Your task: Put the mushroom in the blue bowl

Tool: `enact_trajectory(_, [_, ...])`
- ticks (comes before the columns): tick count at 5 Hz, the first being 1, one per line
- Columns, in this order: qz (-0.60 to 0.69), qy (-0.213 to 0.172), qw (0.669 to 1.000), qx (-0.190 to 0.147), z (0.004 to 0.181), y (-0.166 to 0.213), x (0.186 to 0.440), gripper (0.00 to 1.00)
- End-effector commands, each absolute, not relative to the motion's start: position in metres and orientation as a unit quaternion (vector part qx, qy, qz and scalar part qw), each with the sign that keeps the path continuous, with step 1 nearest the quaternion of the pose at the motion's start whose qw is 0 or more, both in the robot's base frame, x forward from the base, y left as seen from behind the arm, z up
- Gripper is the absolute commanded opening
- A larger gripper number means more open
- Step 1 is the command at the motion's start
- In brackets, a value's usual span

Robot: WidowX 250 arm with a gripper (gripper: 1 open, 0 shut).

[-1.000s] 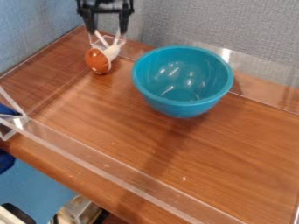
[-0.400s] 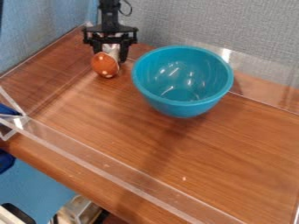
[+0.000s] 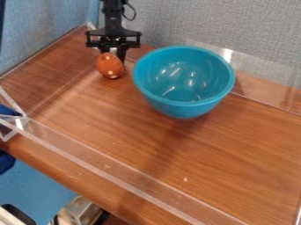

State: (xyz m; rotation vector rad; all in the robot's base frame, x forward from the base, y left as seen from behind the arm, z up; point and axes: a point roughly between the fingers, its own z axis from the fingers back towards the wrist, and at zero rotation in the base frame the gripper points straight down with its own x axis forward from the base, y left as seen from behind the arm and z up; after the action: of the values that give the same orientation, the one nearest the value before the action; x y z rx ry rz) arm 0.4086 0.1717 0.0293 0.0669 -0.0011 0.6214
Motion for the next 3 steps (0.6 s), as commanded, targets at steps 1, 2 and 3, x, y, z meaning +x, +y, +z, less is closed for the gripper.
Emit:
enact_trajectory(1, [0.318, -0.032, 0.947, 0.034, 0.0614, 0.1708, 0.4179, 0.0])
enact_trajectory(2, [0.337, -0.032, 0.94, 0.035, 0.0624, 0.1753, 0.4206, 0.0])
enact_trajectory(3, [0.315, -0.034, 0.948, 0.034, 0.0676, 0.1753, 0.4197, 0.0])
